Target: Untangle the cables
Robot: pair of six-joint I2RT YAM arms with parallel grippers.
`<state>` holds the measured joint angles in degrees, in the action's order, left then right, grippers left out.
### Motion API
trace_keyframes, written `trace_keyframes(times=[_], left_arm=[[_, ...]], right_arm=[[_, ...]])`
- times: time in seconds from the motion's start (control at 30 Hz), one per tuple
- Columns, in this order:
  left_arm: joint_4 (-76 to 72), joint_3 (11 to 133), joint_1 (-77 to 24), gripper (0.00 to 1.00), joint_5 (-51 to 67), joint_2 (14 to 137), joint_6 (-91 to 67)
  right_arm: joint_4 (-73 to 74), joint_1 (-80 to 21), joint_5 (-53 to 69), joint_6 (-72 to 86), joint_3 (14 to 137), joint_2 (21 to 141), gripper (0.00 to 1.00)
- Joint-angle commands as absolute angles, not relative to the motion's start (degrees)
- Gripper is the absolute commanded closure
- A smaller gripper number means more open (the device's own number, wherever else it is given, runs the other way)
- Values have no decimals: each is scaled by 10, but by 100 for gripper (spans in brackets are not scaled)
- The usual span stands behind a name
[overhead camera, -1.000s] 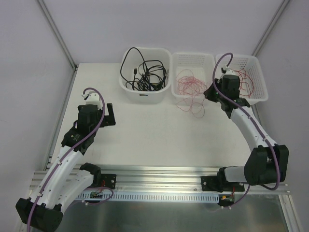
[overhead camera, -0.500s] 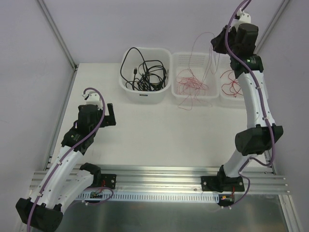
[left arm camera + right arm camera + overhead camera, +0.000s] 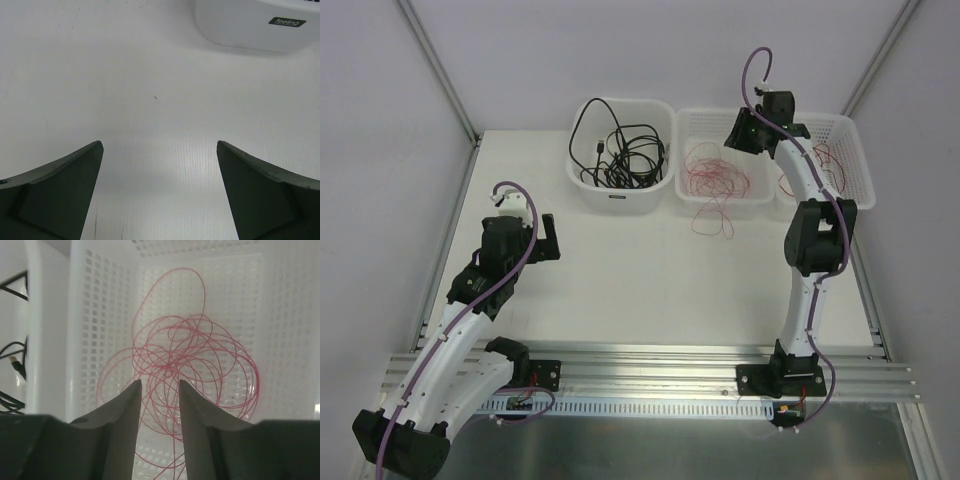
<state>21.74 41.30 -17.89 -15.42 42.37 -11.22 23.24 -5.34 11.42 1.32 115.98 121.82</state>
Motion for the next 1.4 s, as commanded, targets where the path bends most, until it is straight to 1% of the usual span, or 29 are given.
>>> trace_keyframes(times=[0.0, 0.07, 0.1, 0.13, 0.17, 0.27, 0.3, 0.37, 0.4, 0.5, 0.53, 0.6, 0.63, 0.8, 0.93, 1.07, 1.23, 1.3, 1.33, 1.37], left_arm=[[202, 411, -172, 1, -148, 424, -114], [202, 411, -172, 1, -148, 423, -115], [202, 411, -171, 1, -146, 424, -115], [202, 411, -171, 1, -146, 424, -114], [202, 412, -172, 1, -146, 423, -115], [202, 411, -171, 1, -143, 422, -115], [202, 411, -172, 1, -143, 422, -114], [202, 412, -172, 1, -143, 418, -116], [202, 412, -172, 1, -142, 419, -116], [202, 411, -172, 1, -142, 416, -116], [202, 411, -171, 1, -142, 415, -116], [202, 411, -172, 1, -142, 417, -115], [202, 412, -172, 1, -141, 417, -116], [202, 411, -172, 1, -143, 417, -116], [202, 411, -172, 1, -145, 417, -116], [202, 410, -172, 1, -146, 416, -116], [202, 410, -172, 1, -146, 416, -116], [203, 410, -172, 1, -146, 416, -115], [202, 410, -172, 1, -147, 416, -115], [202, 411, -172, 1, -147, 417, -115]], right_arm=[[257, -51, 153, 5, 1186, 1217, 58], [261, -51, 162, 4, 1183, 1202, 51], [264, -52, 163, 4, 1180, 1191, 44], [265, -51, 165, -10, 1177, 1180, 41], [265, -52, 163, -15, 1163, 1151, 35], [262, -52, 159, -32, 1121, 1096, 27], [258, -53, 158, -37, 1081, 1059, 25], [251, -56, 158, -45, 1031, 1016, 24], [237, -58, 157, -46, 969, 972, 24], [194, -70, 155, -37, 868, 906, 24], [181, -73, 151, -34, 802, 869, 24], [140, -80, 151, -32, 744, 832, 23], [128, -88, 150, -33, 688, 804, 23], [37, -106, 162, -40, 573, 783, 23], [-18, -112, 170, -60, 539, 819, 24], [-76, -112, 174, -68, 530, 863, 31], [-102, -113, 170, -69, 540, 910, 39], [-106, -113, 170, -69, 547, 928, 44], [-108, -113, 171, -69, 548, 932, 51], [-110, -113, 171, -69, 549, 934, 56]])
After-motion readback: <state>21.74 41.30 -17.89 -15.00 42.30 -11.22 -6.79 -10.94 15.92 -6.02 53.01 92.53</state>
